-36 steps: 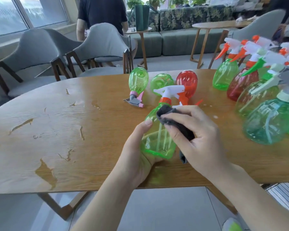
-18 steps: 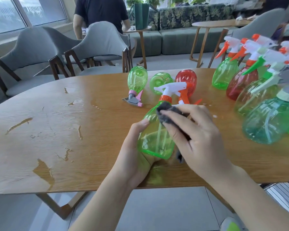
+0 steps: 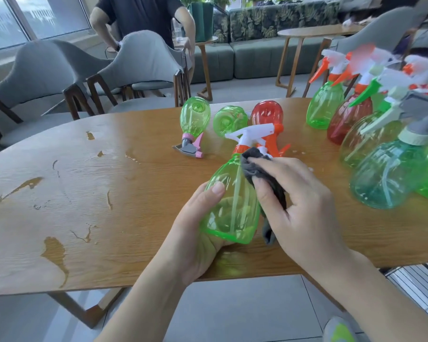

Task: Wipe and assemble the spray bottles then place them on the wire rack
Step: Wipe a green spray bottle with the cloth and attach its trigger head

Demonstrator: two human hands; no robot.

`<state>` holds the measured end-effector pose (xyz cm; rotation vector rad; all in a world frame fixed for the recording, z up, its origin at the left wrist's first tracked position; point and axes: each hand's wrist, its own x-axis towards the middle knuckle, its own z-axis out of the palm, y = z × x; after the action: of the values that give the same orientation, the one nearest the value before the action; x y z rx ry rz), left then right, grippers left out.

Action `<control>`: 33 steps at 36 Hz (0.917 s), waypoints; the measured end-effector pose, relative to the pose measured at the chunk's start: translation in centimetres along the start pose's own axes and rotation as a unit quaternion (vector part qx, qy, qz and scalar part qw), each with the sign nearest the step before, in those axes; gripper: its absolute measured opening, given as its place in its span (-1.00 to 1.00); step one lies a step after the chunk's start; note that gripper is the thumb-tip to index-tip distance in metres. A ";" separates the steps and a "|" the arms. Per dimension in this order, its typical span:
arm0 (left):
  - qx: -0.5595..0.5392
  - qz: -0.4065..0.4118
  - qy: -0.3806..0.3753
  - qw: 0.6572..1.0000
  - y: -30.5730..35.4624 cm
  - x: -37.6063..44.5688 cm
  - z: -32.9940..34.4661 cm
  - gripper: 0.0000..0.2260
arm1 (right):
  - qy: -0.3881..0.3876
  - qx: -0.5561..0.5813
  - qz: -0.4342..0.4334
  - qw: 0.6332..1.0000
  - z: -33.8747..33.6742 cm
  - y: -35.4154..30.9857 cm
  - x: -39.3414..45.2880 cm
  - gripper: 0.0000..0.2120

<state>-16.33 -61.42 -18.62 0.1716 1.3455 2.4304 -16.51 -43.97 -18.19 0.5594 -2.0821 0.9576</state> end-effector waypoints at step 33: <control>-0.023 0.024 0.059 0.998 -0.9 0.7 1.1 -0.33 | 0.040 -0.083 0.020 0.996 -0.3 -0.5 -0.4 -0.76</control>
<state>-16.43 -59.84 -18.80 0.0495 1.3473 2.5438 -15.82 -44.01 -18.21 0.3881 -2.0832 0.8065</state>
